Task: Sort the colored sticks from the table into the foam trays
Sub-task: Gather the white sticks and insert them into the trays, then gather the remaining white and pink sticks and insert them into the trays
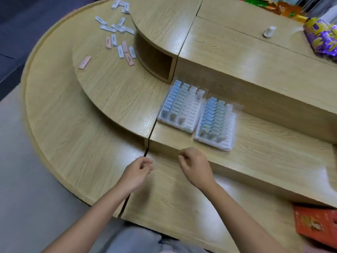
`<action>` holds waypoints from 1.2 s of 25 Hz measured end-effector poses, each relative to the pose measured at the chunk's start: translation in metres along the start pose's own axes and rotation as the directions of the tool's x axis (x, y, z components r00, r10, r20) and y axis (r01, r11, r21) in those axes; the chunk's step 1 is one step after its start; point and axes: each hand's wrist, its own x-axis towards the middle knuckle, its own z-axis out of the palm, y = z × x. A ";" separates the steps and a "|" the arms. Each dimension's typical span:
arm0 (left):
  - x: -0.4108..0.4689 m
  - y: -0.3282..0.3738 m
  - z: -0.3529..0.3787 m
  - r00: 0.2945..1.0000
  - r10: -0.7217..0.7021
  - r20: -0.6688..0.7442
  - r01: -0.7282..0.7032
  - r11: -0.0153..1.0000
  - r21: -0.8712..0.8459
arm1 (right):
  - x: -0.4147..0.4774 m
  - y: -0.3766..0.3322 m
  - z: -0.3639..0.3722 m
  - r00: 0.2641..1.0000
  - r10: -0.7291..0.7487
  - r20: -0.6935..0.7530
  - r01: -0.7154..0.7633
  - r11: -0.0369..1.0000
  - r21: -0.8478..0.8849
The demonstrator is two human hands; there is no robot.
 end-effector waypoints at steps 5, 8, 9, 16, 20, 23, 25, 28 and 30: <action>-0.058 -0.070 0.002 0.963 -0.180 -0.201 0.134 0.966 -0.222 | -0.046 -0.003 0.045 0.889 -0.058 0.455 0.098 0.993 -0.065; -0.113 -0.124 -0.001 0.932 -0.281 -0.229 0.183 0.910 -0.371 | -0.040 -0.041 0.083 0.790 -0.154 0.593 0.251 0.964 -0.085; -0.129 -0.143 -0.010 0.923 -0.302 -0.239 0.196 0.902 -0.384 | -0.035 -0.060 0.100 0.756 -0.188 0.626 0.299 0.951 -0.074; -0.192 -0.278 -0.125 0.774 -0.485 -0.407 0.249 0.824 -0.508 | -0.010 -0.207 0.219 0.611 -0.282 0.740 0.451 0.892 -0.032; -0.198 -0.320 -0.233 0.781 -0.495 -0.382 0.304 0.834 -0.460 | -0.004 -0.266 0.282 0.611 -0.189 0.769 0.405 0.909 -0.099; -0.190 -0.332 -0.318 0.775 -0.473 -0.419 0.337 0.870 -0.361 | -0.005 -0.279 0.306 0.609 -0.095 0.787 0.360 0.918 -0.168; -0.172 -0.331 -0.368 0.787 -0.429 -0.443 0.326 0.899 -0.292 | 0.000 -0.285 0.316 0.603 -0.028 0.797 0.319 0.924 -0.210; -0.129 -0.317 -0.428 0.840 -0.379 -0.387 0.296 0.920 -0.258 | 0.028 -0.303 0.338 0.604 0.015 0.797 0.266 0.939 -0.219; -0.097 -0.310 -0.462 0.870 -0.360 -0.336 0.300 0.929 -0.218 | 0.062 -0.321 0.361 0.610 0.016 0.792 0.250 0.945 -0.212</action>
